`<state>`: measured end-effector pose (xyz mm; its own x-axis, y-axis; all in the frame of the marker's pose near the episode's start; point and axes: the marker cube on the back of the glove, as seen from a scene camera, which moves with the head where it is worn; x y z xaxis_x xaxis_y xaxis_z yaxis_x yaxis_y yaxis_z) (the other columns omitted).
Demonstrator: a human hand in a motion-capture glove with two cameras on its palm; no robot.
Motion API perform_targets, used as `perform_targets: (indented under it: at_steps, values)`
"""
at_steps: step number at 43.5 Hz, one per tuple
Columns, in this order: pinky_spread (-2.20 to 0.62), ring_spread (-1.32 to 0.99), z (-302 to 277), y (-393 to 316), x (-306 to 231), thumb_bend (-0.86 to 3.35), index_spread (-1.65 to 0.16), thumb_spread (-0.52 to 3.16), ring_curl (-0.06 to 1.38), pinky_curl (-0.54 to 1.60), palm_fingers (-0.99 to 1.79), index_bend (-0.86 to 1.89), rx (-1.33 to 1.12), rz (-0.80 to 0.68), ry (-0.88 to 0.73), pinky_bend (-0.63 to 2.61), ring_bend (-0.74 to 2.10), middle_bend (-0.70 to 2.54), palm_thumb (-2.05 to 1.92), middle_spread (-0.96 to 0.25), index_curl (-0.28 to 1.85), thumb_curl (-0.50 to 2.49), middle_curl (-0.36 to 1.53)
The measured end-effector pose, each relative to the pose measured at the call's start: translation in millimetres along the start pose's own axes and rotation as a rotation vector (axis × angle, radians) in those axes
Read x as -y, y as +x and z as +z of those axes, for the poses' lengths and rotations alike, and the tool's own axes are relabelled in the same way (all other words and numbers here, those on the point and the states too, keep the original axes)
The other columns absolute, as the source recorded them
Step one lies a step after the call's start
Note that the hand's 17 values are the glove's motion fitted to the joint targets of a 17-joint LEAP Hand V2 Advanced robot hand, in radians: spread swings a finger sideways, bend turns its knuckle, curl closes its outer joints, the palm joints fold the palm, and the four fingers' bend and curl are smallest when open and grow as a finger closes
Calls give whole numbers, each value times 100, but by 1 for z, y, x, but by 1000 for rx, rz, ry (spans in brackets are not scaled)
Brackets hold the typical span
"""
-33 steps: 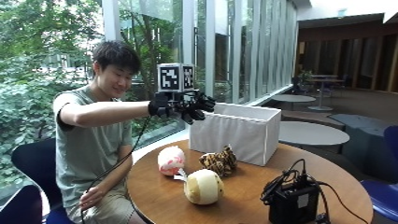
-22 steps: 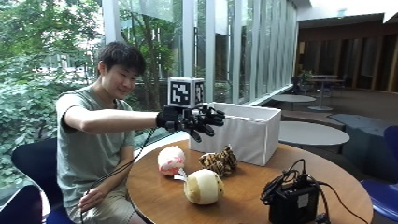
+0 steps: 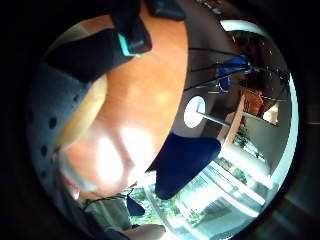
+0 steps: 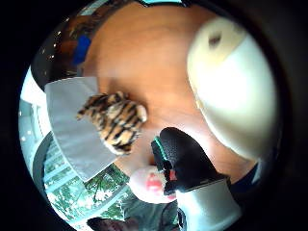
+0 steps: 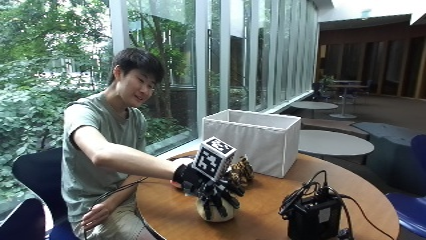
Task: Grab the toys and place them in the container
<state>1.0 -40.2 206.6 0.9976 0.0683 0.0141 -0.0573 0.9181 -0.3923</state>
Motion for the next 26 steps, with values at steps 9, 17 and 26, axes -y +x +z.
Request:
perform_targets:
  at_steps: [9, 17, 26]
  values:
    - [1, 4, 19, 6, 15, 6, -23, 123, 25, 37, 1, 9, 45, 0, 108, 121, 76, 18, 21, 10, 6, 30, 17]
    - [-22, -19, 8, 5, 23, 20, -25, 123, 31, 33, 67, 17, 104, -7, 269, 116, 107, 43, 51, -4, 8, 42, 26]
    - [-32, -32, -68, 16, 8, 24, -32, 90, 40, 35, 105, 36, 168, -40, 202, 104, 118, 76, 70, -18, 12, 57, 40]
